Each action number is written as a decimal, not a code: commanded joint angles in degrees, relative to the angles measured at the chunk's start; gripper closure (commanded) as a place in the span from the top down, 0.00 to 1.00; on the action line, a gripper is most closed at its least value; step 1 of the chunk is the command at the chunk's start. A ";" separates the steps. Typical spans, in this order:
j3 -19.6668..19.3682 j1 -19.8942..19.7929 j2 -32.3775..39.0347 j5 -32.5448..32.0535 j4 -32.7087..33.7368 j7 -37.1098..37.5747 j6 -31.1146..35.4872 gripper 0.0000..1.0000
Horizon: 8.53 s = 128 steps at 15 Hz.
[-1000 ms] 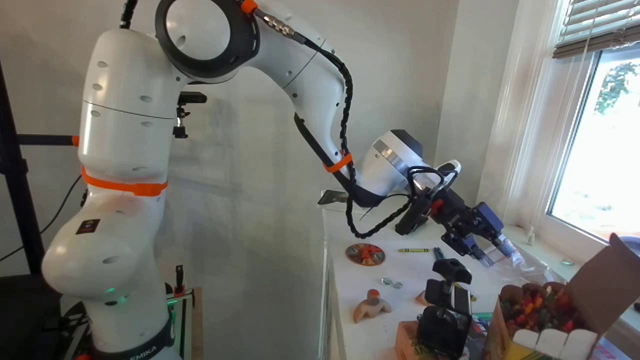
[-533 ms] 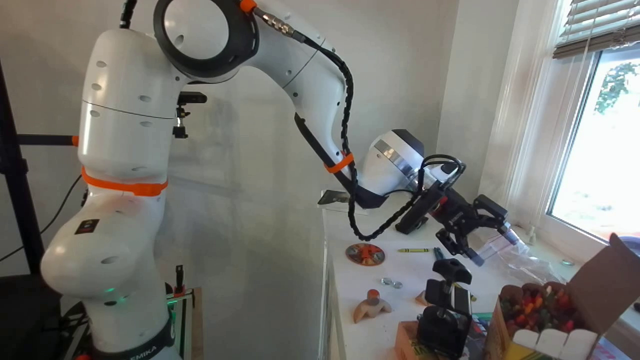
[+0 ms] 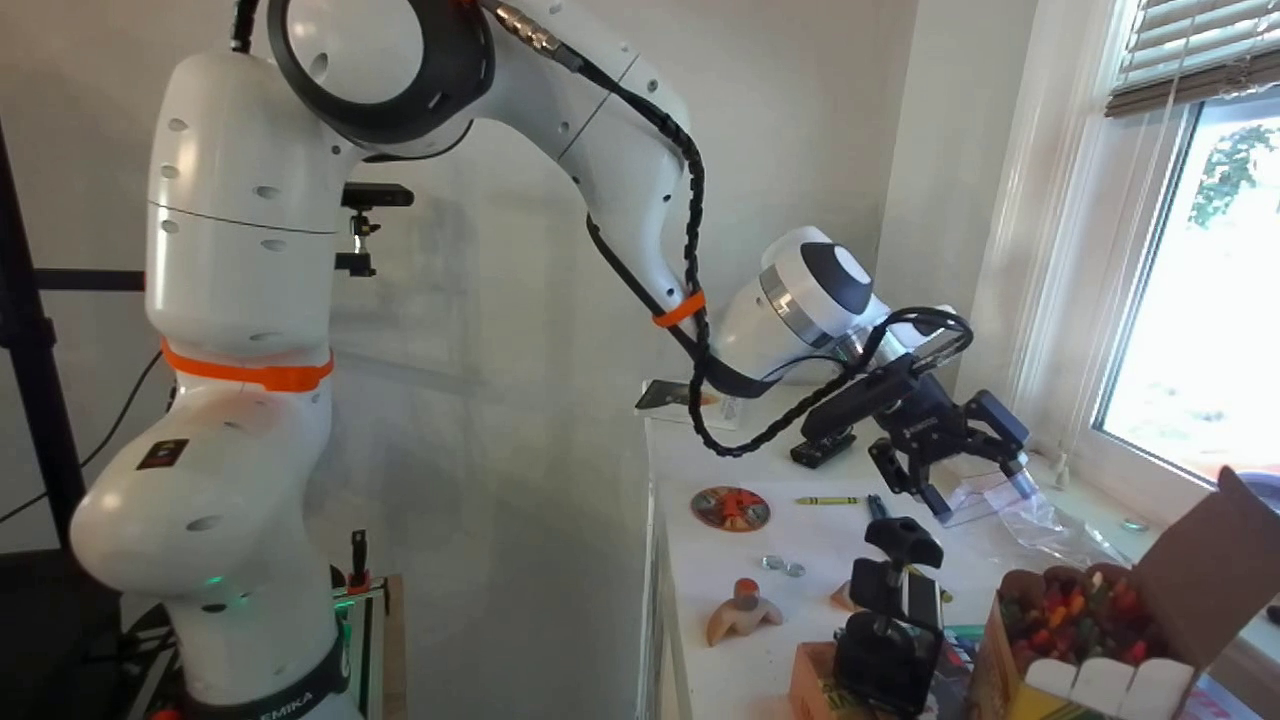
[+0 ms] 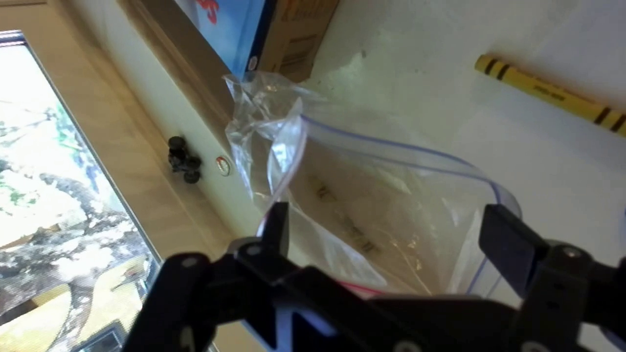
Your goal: Put the plastic upright
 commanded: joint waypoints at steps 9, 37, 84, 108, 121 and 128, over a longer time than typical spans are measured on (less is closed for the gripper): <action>-1.88 -0.32 -1.24 10.64 -0.44 -8.45 0.72 0.19; -0.93 1.99 6.03 -26.35 -1.10 2.66 -5.64 0.00; -3.16 -1.16 -3.60 22.29 3.89 -15.98 -5.86 1.00; 0.86 6.52 -2.02 17.48 11.03 -0.96 -25.81 1.00; 1.89 9.76 6.26 0.39 5.81 26.00 -24.69 0.49; 2.65 9.64 6.97 -1.11 5.93 26.86 -24.04 0.55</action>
